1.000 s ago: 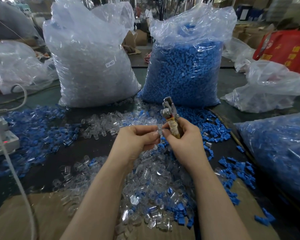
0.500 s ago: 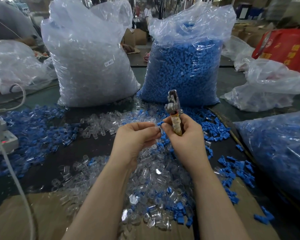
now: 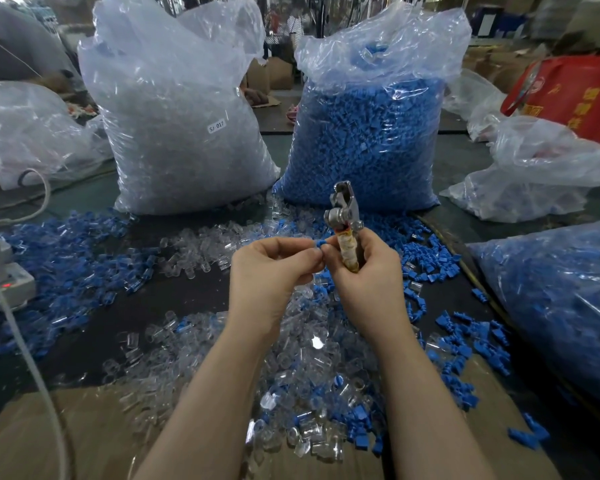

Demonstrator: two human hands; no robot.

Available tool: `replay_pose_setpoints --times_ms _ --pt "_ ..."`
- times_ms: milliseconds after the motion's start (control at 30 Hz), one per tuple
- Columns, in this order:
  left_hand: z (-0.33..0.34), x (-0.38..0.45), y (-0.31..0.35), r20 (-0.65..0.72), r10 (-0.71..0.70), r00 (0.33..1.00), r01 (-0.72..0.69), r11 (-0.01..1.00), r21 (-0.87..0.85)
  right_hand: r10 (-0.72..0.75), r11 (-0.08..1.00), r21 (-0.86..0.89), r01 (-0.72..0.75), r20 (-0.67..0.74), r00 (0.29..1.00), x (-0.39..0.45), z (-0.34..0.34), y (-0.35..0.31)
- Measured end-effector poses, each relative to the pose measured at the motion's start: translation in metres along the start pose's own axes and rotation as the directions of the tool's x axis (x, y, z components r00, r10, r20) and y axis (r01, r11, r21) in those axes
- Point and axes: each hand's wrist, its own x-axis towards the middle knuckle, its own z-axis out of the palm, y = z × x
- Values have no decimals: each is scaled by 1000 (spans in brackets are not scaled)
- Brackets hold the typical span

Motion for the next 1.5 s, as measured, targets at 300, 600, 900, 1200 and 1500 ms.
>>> replay_pose_setpoints --times_ms 300,600,900,1200,1500 --pt "4 0 -3 -73 149 986 -135 976 173 21 1000 -15 -21 37 999 0 -2 -1" --pt "-1 2 -4 -100 185 978 -157 958 238 76 997 9 -80 235 969 5 -14 0" --pt "-5 5 -1 -59 204 977 -193 969 152 170 977 -185 -104 392 904 7 -27 1" --pt "-8 5 -2 -15 231 973 -228 966 124 147 971 -234 -52 412 899 5 -27 1" --pt "-5 2 1 15 229 973 -229 970 79 115 966 -259 -20 358 927 4 -25 8"
